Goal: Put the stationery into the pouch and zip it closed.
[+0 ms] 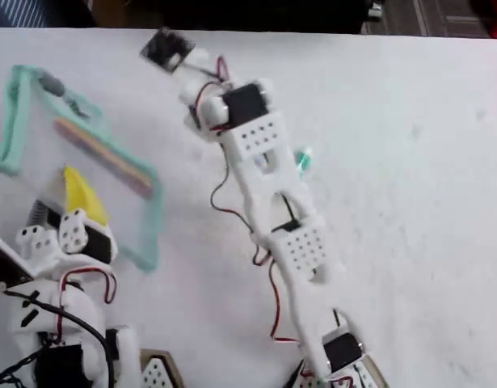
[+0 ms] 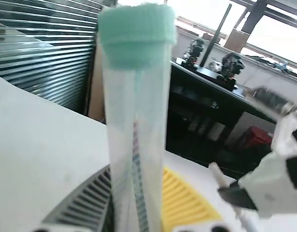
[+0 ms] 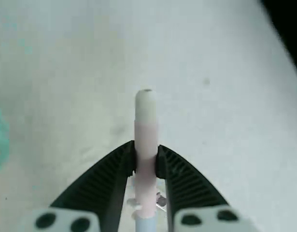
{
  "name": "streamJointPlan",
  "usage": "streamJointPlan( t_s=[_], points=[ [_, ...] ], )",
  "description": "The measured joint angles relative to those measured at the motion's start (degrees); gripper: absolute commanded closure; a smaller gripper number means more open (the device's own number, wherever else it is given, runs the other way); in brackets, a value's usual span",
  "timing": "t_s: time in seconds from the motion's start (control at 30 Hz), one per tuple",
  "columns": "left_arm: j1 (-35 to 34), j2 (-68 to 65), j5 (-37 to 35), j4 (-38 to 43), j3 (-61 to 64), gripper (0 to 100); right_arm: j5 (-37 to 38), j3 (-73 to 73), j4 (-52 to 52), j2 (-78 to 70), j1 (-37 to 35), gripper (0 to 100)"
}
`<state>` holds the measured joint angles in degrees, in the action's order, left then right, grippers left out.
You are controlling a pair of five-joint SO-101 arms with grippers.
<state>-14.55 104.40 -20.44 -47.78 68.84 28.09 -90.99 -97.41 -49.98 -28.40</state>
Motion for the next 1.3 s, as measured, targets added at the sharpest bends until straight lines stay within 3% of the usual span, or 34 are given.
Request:
streamJointPlan(
  t_s=[0.17,0.43,0.6,0.87,1.17,1.3],
  points=[
    [9.14,0.00,0.97,0.00,0.00,98,-3.08,11.52,0.00,18.81,0.70,98.2],
    [24.26,0.00,2.55,0.00,0.09,98,-5.98,44.04,0.00,53.45,0.62,98.2],
    [32.35,0.00,7.82,0.26,4.04,98,-5.98,60.84,0.00,74.20,0.62,98.2],
    [42.46,0.00,8.88,0.88,9.23,98,-5.98,79.65,0.88,99.87,3.34,98.1],
    [44.13,-0.09,8.97,4.04,12.57,98,-6.51,86.68,10.99,111.03,7.03,98.2],
    [47.47,-0.09,9.14,2.81,12.66,98,-12.57,86.86,15.91,111.30,7.12,98.2]
  ],
)
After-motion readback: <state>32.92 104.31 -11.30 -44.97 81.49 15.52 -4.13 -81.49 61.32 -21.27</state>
